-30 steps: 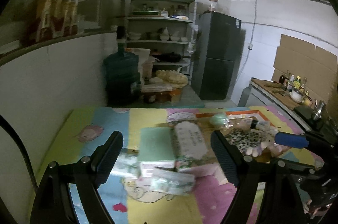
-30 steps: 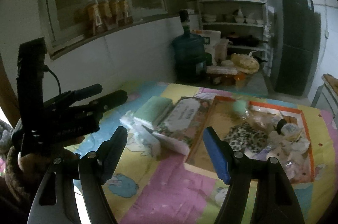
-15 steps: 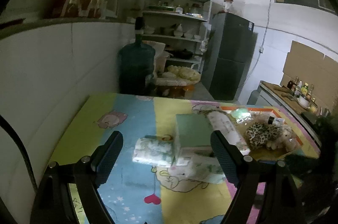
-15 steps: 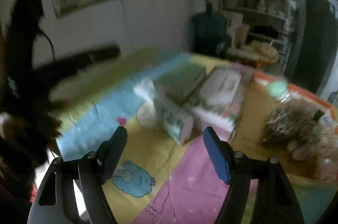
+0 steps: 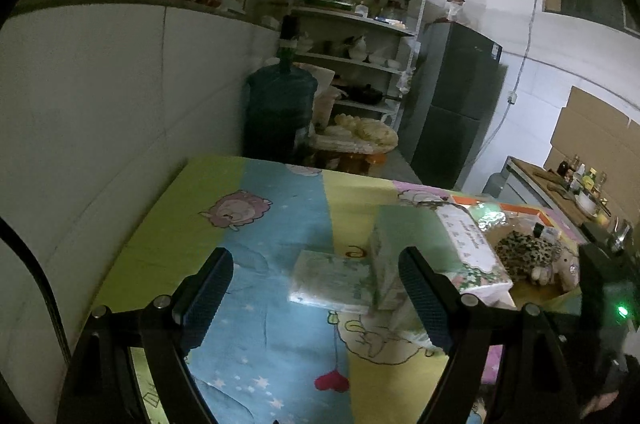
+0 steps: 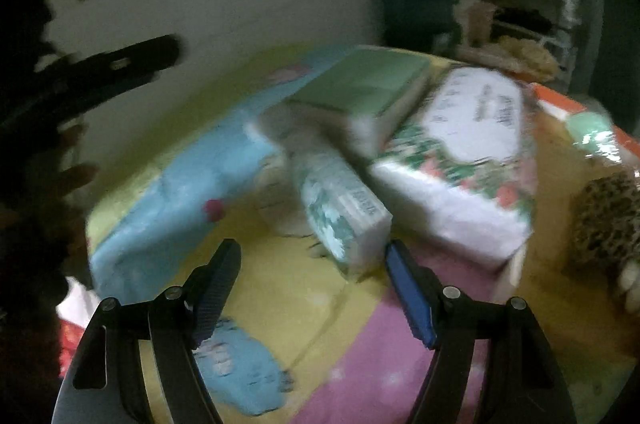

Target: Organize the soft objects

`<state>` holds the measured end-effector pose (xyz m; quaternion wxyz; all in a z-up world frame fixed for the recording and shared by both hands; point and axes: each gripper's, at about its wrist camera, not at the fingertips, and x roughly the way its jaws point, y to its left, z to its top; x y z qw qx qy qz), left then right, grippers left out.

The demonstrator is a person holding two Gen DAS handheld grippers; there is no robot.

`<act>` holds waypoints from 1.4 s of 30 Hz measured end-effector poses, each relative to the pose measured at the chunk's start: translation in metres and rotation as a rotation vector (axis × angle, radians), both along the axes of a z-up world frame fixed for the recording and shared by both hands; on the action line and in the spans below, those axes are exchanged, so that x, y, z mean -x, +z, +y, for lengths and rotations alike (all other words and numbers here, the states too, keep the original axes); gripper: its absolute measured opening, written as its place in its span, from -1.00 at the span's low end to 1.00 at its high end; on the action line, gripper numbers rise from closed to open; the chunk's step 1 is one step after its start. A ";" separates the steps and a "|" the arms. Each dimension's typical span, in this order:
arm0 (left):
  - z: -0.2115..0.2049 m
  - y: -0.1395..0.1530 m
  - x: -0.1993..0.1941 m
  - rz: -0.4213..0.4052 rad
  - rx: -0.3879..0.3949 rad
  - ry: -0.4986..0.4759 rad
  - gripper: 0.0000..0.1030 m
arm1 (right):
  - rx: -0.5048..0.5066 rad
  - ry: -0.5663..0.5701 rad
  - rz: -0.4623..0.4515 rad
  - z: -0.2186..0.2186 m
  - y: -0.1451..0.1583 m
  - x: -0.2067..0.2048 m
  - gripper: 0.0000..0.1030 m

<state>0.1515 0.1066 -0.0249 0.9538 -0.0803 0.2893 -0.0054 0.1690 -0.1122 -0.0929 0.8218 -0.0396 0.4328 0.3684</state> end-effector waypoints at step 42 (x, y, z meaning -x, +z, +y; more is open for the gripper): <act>-0.010 -0.057 -0.088 0.180 -0.171 -0.945 0.64 | 0.077 0.023 -0.039 0.025 -0.016 0.022 -0.13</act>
